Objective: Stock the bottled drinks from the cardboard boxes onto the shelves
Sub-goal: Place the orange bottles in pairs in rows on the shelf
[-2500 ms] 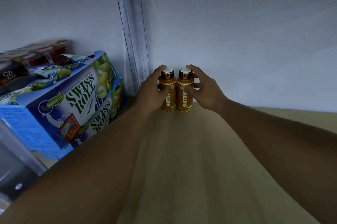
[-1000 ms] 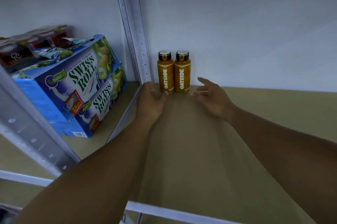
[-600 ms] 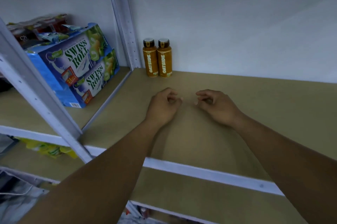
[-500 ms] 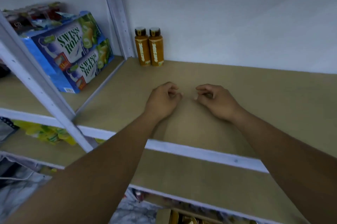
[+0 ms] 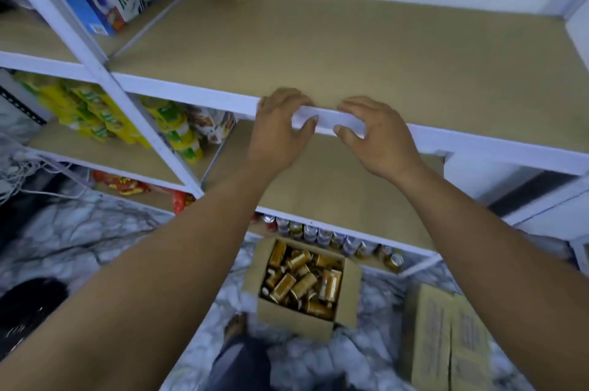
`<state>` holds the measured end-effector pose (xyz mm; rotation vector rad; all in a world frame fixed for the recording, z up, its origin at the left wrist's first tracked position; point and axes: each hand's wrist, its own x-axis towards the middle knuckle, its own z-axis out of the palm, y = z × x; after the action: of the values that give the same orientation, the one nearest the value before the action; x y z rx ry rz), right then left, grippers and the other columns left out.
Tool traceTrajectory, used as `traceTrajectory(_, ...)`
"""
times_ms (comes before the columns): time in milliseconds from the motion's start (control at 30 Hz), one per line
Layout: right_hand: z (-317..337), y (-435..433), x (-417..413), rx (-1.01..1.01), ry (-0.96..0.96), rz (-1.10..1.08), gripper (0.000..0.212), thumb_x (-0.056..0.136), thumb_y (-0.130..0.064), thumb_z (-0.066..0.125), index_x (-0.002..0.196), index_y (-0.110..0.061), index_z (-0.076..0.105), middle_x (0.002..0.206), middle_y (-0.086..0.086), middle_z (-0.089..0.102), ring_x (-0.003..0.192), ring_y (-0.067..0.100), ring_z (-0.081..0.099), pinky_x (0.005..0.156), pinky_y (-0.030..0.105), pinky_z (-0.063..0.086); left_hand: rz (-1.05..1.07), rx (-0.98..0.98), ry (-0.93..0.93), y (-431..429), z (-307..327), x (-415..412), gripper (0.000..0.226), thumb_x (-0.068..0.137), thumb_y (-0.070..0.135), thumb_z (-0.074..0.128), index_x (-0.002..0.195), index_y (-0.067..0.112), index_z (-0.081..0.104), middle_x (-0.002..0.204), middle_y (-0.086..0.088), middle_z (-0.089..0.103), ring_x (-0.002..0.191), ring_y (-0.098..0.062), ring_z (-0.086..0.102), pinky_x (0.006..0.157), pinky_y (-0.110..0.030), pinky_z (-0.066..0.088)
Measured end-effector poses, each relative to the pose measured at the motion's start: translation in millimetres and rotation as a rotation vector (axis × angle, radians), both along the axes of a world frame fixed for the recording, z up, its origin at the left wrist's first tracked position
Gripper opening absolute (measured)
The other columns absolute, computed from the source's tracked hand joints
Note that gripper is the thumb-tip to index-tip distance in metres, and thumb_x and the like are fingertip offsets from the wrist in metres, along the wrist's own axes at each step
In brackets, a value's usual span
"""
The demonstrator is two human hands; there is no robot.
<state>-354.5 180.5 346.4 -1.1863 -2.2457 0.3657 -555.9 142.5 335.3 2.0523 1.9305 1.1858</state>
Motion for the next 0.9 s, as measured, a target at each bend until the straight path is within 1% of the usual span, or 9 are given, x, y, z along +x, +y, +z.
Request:
traceTrajectory(67, -16, -22, 7, 0.064, 0.014, 0.005, 0.034, 0.091, -0.027, 0.065, 0.119, -0.008, 0.073, 0.139, 0.013, 0.062, 0.137, 0.031, 0.050, 0.115, 0.045, 0.031, -0.032, 0.016, 0.027, -21, -19, 9, 0.040, 0.094, 0.035, 0.058, 0.117, 0.006, 0.071, 0.138, -0.019, 0.059, 0.135, -0.035, 0.049, 0.119, -0.035, 0.034)
traceTrajectory(133, -29, -42, 11, 0.023, 0.028, -0.003, 0.033, 0.096, -0.032, 0.063, 0.122, -0.013, 0.072, 0.141, 0.004, 0.061, 0.144, 0.020, 0.039, 0.118, 0.040, 0.031, -0.040, -0.001, 0.026, -37, -40, 15, 0.038, 0.095, 0.033, 0.060, 0.118, 0.005, 0.071, 0.138, -0.019, 0.058, 0.134, -0.035, 0.050, 0.114, -0.034, 0.039)
traceTrajectory(233, -54, -61, 14, -0.130, 0.030, -0.023, 0.037, 0.099, -0.041, 0.061, 0.127, -0.019, 0.070, 0.135, 0.002, 0.066, 0.130, 0.018, 0.056, 0.109, 0.034, 0.043, -0.031, -0.063, -0.051, -48, -76, 18, 0.030, 0.093, 0.025, 0.067, 0.116, 0.007, 0.072, 0.124, -0.013, 0.067, 0.117, -0.031, 0.062, 0.100, -0.031, 0.046)
traceTrajectory(367, -114, -72, 8, -0.282, 0.087, -0.114, 0.034, 0.096, -0.038, 0.063, 0.121, -0.018, 0.073, 0.125, 0.001, 0.071, 0.114, 0.017, 0.065, 0.102, 0.031, 0.048, -0.057, -0.233, -0.138, -57, -131, 2, 0.030, 0.094, 0.026, 0.066, 0.120, 0.010, 0.071, 0.122, -0.007, 0.069, 0.113, -0.024, 0.064, 0.094, -0.027, 0.048)
traceTrajectory(500, -193, -86, -5, -0.509, 0.110, -0.230, 0.031, 0.099, -0.034, 0.063, 0.123, -0.016, 0.073, 0.122, -0.002, 0.072, 0.110, 0.011, 0.066, 0.099, 0.035, 0.052, -0.081, -0.476, -0.223, -72, -206, -27, 0.030, 0.098, 0.026, 0.066, 0.124, 0.013, 0.070, 0.116, -0.003, 0.072, 0.104, -0.010, 0.064, 0.088, -0.023, 0.049)
traceTrajectory(633, -281, -109, -18, -0.732, 0.136, -0.360, 0.027, 0.100, -0.035, 0.064, 0.120, -0.018, 0.072, 0.114, -0.005, 0.074, 0.101, -0.002, 0.062, 0.087, 0.009, 0.047, -0.072, -0.715, -0.265, -97, -302, -63, 0.028, 0.097, 0.029, 0.065, 0.122, 0.017, 0.069, 0.108, -0.002, 0.073, 0.100, -0.013, 0.066, 0.090, -0.031, 0.053)
traceTrajectory(733, -353, -125, -23, -0.863, 0.145, -0.445, 0.027, 0.100, -0.038, 0.063, 0.121, -0.023, 0.072, 0.113, -0.008, 0.073, 0.101, -0.003, 0.060, 0.088, 0.012, 0.047, -0.054, -0.868, -0.242, -114, -371, -84, 0.029, 0.100, 0.029, 0.065, 0.126, 0.015, 0.068, 0.115, -0.006, 0.070, 0.097, -0.013, 0.060, 0.090, -0.029, 0.048)
traceTrajectory(833, -434, -139, -29, -0.952, 0.135, -0.526, 0.027, 0.098, -0.041, 0.064, 0.119, -0.025, 0.073, 0.112, -0.010, 0.074, 0.103, -0.001, 0.063, 0.079, 0.005, 0.039, -0.033, -0.935, -0.251, -122, -443, -94, 0.029, 0.099, 0.029, 0.066, 0.126, 0.020, 0.068, 0.114, -0.002, 0.071, 0.103, -0.012, 0.063, 0.088, -0.029, 0.051)
traceTrajectory(900, -492, -147, -33, -0.998, 0.145, -0.566, 0.027, 0.097, -0.041, 0.065, 0.118, -0.025, 0.073, 0.112, -0.010, 0.074, 0.106, 0.001, 0.065, 0.082, 0.007, 0.043, -0.036, -0.958, -0.260, -121, -496, -95, 0.027, 0.098, 0.027, 0.066, 0.124, 0.021, 0.069, 0.112, -0.002, 0.072, 0.102, -0.008, 0.063, 0.089, -0.028, 0.052)
